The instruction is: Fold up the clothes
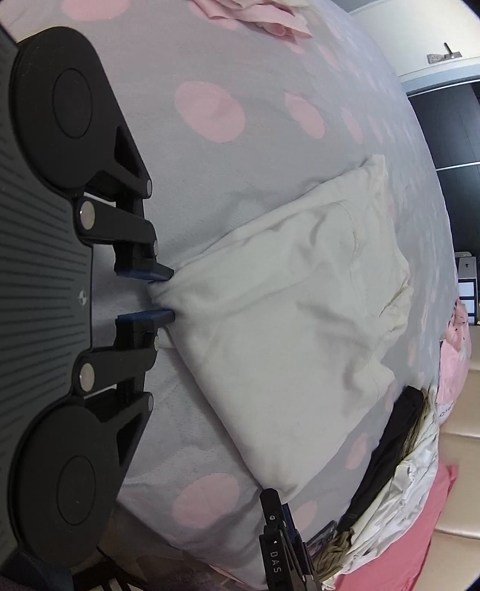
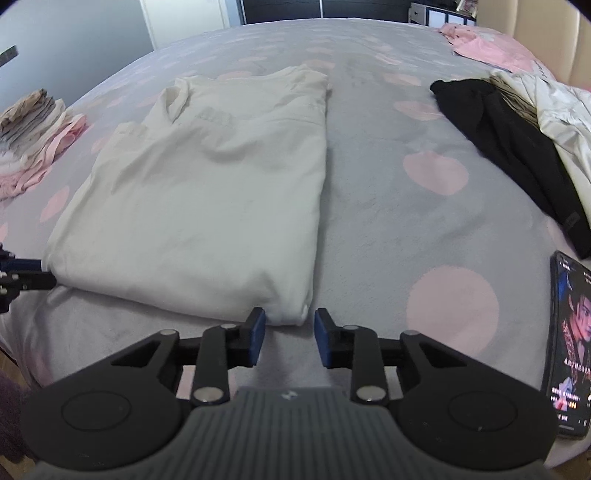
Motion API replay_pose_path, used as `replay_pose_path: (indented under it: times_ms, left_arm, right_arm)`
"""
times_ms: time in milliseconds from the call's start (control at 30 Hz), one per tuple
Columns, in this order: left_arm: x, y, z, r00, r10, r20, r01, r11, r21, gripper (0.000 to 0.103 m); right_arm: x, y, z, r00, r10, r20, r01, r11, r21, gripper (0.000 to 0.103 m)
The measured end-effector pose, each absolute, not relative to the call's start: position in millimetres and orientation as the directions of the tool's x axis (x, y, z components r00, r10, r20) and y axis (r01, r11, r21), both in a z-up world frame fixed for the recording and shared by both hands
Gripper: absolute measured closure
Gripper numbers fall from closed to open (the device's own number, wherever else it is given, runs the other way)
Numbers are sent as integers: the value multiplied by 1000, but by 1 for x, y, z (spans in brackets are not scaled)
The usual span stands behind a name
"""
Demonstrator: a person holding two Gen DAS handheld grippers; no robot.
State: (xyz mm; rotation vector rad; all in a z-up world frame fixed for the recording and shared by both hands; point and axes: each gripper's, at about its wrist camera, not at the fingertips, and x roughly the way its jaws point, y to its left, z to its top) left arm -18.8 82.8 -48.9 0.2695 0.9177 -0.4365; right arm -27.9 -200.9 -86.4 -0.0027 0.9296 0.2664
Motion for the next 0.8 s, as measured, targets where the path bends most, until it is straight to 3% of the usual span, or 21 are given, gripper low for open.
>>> replay_pose_path:
  times_ms: [200,367,400,467,633,800]
  left_arm:
    - [-10,96,-48,476,-260,-840,405,913,-53,95]
    - [-10,110,-46,472,-155,-868,315,949,2,101]
    - [-10,114,-42,487,-172,-856,305,952,-17,101]
    - [-9,120,-36,519,-205,-830,286,956,-57,101]
    - [-5,108,-24,589,-256,-766,331,942,-60,101]
    - [10,85,-17,626,-338,-703,398,914,-85,94]
  right_arm:
    - [-27,-202,-84,561,216,-799,-222,969,107,88]
    - [-29,-208,-79,561,194,-805,-177,978,112,85]
    - [-30,-208,-77,569,182,-802,-167,980,105,77]
    - [-33,-206,-74,598,152,-787,-158,985,70,73]
    - [-36,-197,-60,715,95,-693,-160,987,-29,70]
    - [-27,-184,-61,744,186,-642,-255,967,-15,69]
